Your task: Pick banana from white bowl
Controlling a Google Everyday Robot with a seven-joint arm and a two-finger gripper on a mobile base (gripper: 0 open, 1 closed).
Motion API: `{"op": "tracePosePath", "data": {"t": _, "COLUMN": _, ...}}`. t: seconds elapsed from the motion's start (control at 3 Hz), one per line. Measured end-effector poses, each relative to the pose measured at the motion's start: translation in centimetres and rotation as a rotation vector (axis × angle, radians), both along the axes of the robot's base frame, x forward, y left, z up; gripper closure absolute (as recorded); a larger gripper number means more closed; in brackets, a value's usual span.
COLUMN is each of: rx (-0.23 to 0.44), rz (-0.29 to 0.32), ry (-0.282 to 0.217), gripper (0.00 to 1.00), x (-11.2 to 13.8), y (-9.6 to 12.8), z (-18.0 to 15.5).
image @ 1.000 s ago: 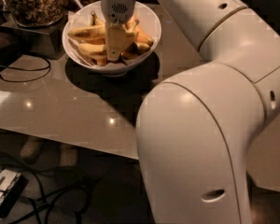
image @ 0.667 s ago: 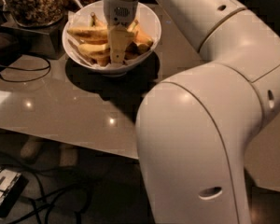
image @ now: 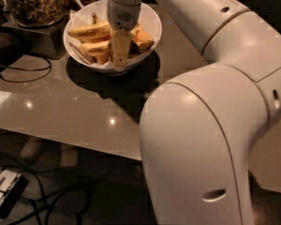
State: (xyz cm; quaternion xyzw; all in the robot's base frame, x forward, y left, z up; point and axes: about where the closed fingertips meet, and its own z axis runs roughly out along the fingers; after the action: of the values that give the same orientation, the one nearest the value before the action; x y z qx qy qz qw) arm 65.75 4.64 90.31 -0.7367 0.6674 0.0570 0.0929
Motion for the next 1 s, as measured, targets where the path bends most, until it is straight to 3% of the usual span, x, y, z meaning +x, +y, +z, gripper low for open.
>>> {"op": "tracePosePath", "data": {"t": 1.0, "rx": -0.004, "rz": 0.003, "ry": 0.002, "gripper": 0.87, "x": 0.18, "y": 0.14, "z": 1.02}}
